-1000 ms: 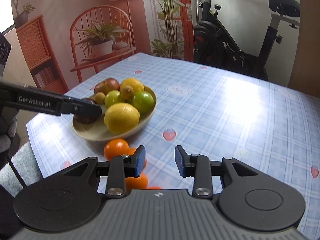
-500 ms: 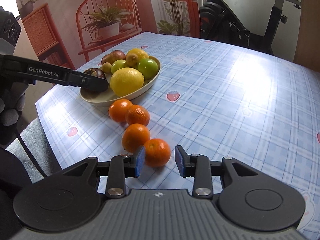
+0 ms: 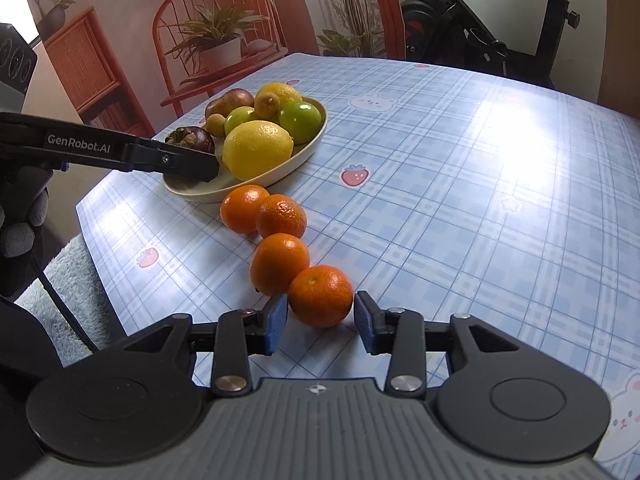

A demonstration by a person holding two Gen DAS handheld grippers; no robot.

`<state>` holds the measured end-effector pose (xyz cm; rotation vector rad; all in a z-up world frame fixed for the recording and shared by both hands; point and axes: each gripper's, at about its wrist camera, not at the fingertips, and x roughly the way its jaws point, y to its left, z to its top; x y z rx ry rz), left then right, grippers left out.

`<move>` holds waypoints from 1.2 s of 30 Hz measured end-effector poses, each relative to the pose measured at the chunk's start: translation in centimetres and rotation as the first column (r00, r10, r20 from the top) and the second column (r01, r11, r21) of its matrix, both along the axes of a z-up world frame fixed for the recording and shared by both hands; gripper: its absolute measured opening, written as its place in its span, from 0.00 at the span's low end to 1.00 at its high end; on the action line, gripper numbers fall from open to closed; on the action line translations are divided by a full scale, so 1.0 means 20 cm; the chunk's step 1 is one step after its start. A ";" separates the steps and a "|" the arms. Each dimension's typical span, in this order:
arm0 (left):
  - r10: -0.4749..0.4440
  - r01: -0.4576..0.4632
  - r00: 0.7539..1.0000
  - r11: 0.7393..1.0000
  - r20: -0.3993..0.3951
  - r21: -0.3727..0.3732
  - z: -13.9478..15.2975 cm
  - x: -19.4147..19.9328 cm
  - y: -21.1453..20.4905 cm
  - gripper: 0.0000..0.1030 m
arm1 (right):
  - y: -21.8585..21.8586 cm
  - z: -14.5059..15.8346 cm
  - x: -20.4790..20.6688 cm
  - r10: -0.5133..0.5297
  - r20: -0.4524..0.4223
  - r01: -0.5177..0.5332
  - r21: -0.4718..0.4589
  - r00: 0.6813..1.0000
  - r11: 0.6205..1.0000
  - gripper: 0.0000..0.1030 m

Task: Organize fruits
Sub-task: 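Withdraw both tools from the plate toward the tangerines, then pinch a tangerine between both grippers and lift it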

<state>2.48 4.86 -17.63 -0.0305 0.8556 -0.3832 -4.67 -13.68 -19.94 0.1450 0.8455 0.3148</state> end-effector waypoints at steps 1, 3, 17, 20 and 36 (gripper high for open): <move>0.000 0.000 1.000 1.000 -0.001 0.000 0.00 0.00 0.00 0.30 | 0.00 0.00 0.00 -0.001 0.001 0.001 0.001 1.000 1.000 0.38; 0.000 0.000 1.000 1.000 -0.002 0.000 0.00 0.00 0.00 0.30 | 0.00 0.00 0.00 -0.003 0.004 0.003 0.001 1.000 1.000 0.38; 0.004 -0.004 1.000 1.000 -0.019 -0.002 -0.03 0.00 -0.01 0.30 | -0.07 0.03 0.00 -0.049 0.040 0.049 -0.005 0.998 0.999 0.36; 0.002 -0.002 1.000 1.000 -0.024 -0.003 -0.03 0.00 -0.01 0.30 | -0.09 0.03 0.01 -0.067 0.047 0.068 -0.005 0.997 0.998 0.36; -0.154 0.157 0.987 0.986 -0.043 0.064 -0.10 0.09 -0.17 0.30 | -0.17 0.03 0.01 -0.114 0.066 0.114 0.002 0.991 0.993 0.36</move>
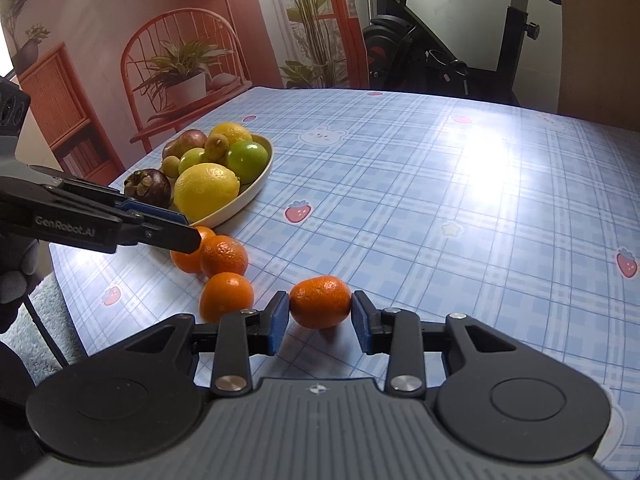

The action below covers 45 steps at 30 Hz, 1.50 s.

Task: Organize fruits
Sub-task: 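Pinch a tangerine between both grippers and lift it, then carry the tangerine onto the cream plate and release it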

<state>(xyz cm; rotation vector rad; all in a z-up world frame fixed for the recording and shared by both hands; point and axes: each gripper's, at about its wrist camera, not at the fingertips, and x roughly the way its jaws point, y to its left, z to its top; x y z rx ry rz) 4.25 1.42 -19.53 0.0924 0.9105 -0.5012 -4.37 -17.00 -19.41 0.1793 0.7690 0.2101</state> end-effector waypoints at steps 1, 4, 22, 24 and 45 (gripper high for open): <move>-0.014 0.014 1.000 1.000 0.007 0.011 0.00 0.00 -0.01 0.30 | 0.00 0.00 0.00 -0.002 0.000 0.002 0.001 1.000 1.000 0.36; -0.043 0.042 0.999 0.999 0.013 0.034 -0.01 0.02 -0.04 0.30 | -0.02 0.00 0.00 -0.005 -0.001 0.005 0.005 1.000 1.000 0.36; -0.138 0.139 0.990 0.986 -0.016 0.093 -0.04 0.10 -0.20 0.38 | -0.04 0.00 -0.01 -0.012 0.002 0.012 0.032 1.000 0.999 0.36; -0.139 0.140 0.990 0.985 -0.019 0.101 -0.05 0.12 -0.21 0.38 | -0.04 0.00 -0.01 -0.013 0.002 0.013 0.034 1.000 0.999 0.36; -0.068 0.068 0.996 0.998 0.056 -0.008 0.16 0.11 -0.02 0.35 | -0.07 0.09 0.04 -0.028 0.043 0.026 0.054 0.999 0.998 0.35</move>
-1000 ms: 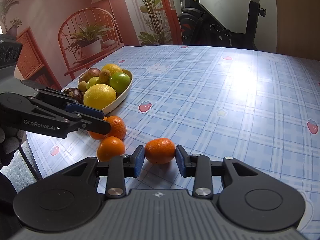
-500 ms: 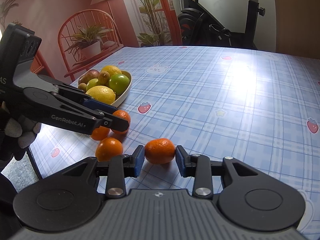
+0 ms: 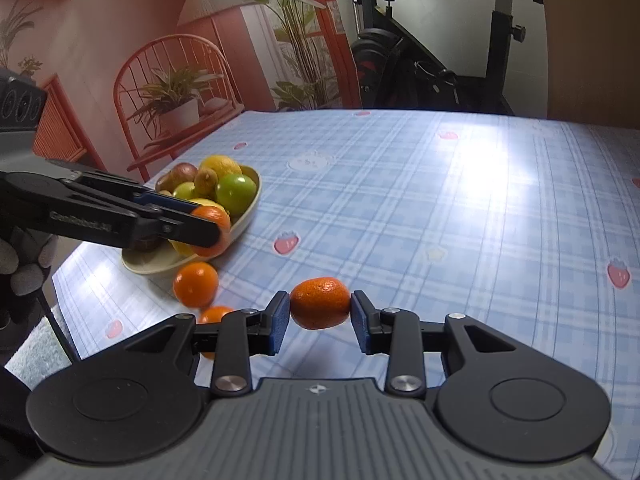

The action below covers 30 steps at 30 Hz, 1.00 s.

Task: Organize fruits
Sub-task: 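Carry the tangerine onto the cream plate and release it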

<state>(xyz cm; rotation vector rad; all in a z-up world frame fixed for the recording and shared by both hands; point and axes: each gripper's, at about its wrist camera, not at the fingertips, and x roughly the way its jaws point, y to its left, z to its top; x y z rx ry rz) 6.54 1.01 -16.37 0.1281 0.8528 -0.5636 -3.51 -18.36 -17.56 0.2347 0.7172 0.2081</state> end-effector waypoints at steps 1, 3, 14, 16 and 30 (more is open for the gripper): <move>0.018 -0.018 1.000 1.000 0.003 -0.012 0.02 0.00 0.04 0.35 | 0.01 0.01 0.01 0.006 0.005 -0.006 -0.003 1.000 1.000 0.35; 0.061 -0.061 0.998 0.998 0.008 -0.031 0.06 0.00 0.13 0.35 | 0.03 0.03 0.05 0.025 0.017 -0.025 -0.010 1.000 1.000 0.35; 0.177 -0.177 0.984 0.984 -0.028 0.006 0.02 -0.08 0.36 0.35 | 0.31 0.11 0.24 0.187 0.052 -0.183 -0.067 0.981 0.981 0.35; 0.191 -0.191 0.981 0.982 -0.044 0.006 0.00 -0.10 0.38 0.35 | 0.36 0.10 0.26 0.219 0.046 -0.215 -0.072 0.975 0.974 0.35; 0.225 -0.224 0.972 0.974 -0.071 0.021 -0.06 -0.11 0.45 0.36 | 0.53 0.12 0.39 0.312 0.042 -0.307 -0.098 0.949 0.947 0.35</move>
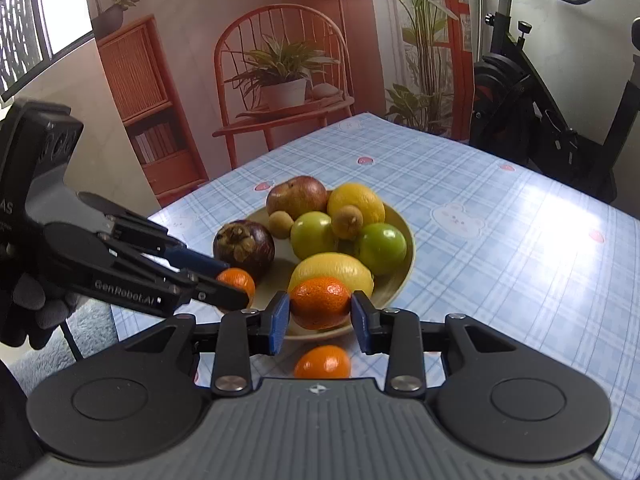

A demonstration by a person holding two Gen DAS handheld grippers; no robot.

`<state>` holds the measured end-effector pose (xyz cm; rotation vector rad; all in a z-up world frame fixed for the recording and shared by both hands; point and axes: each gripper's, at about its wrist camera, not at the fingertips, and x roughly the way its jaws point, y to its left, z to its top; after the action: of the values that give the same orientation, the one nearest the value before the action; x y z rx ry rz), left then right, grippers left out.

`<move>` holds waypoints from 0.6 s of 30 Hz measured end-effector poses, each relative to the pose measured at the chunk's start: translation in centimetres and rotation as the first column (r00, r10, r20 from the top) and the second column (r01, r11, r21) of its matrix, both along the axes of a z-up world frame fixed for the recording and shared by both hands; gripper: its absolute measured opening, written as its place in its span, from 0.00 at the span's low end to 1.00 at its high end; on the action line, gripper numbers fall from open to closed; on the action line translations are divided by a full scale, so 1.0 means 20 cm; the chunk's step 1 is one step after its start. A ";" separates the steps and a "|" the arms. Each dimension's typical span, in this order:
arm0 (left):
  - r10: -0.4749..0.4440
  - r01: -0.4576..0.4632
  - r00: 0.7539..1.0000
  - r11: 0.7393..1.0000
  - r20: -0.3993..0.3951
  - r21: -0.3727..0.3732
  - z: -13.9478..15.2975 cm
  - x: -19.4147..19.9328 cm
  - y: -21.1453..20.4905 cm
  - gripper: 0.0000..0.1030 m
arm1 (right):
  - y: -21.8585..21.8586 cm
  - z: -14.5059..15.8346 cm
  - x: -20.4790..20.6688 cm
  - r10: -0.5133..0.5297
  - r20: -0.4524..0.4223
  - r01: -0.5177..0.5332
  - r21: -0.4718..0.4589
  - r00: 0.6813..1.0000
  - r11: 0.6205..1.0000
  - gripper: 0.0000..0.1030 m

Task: Organize fruits
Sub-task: 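Carry the tangerine onto the cream plate and release it, then move both tools back to the next tangerine on the table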

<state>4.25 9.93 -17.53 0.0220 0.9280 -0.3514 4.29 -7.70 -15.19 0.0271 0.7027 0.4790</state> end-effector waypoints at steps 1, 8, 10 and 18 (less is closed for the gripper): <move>0.007 -0.007 1.000 1.000 -0.001 -0.002 0.00 0.00 0.00 0.36 | 0.01 0.01 0.02 0.004 0.004 -0.004 -0.002 1.000 1.000 0.35; 0.046 -0.046 0.999 0.999 -0.008 -0.009 -0.03 0.01 0.02 0.36 | 0.10 0.01 0.21 0.048 -0.008 -0.048 0.031 0.999 0.998 0.35; 0.050 -0.050 0.999 0.999 -0.001 -0.019 -0.01 0.00 0.03 0.36 | 0.13 0.01 0.24 0.065 -0.012 -0.064 0.033 0.998 0.997 0.34; 0.055 -0.054 0.998 0.998 0.005 -0.032 0.00 -0.02 0.05 0.36 | 0.22 0.00 0.31 0.086 -0.019 -0.086 0.009 0.996 0.996 0.29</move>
<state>3.89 10.86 -17.59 -0.0316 0.9154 -0.3154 10.57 -3.34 -15.15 0.0092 0.7232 0.5643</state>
